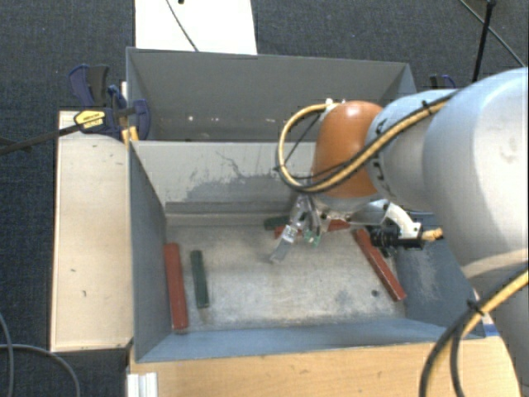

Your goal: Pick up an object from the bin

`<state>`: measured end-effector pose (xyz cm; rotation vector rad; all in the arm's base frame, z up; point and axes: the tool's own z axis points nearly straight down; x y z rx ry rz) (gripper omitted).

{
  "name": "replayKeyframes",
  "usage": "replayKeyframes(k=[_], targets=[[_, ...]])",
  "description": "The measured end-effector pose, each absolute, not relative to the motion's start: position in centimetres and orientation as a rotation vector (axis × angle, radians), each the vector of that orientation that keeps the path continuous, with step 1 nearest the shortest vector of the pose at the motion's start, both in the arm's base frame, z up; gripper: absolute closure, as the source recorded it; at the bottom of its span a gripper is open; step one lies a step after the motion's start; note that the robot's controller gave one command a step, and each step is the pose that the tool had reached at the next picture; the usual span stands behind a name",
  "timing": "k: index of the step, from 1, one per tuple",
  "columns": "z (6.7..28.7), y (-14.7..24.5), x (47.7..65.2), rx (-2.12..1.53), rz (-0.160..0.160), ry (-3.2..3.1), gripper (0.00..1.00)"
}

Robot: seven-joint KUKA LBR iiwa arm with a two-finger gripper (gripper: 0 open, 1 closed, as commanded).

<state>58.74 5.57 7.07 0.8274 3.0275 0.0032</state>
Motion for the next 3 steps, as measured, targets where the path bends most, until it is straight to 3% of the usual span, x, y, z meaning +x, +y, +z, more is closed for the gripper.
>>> replayKeyframes(k=[1, 2, 3], targets=[[7.2, 5.6, 58.9, 0.824, 0.003, 3.027, 0.00], [7.2, 5.6, 58.9, 0.823, 0.003, 3.026, 1.00], [15.6, 5.5, 59.1, 0.815, 0.006, 3.025, 1.00]])
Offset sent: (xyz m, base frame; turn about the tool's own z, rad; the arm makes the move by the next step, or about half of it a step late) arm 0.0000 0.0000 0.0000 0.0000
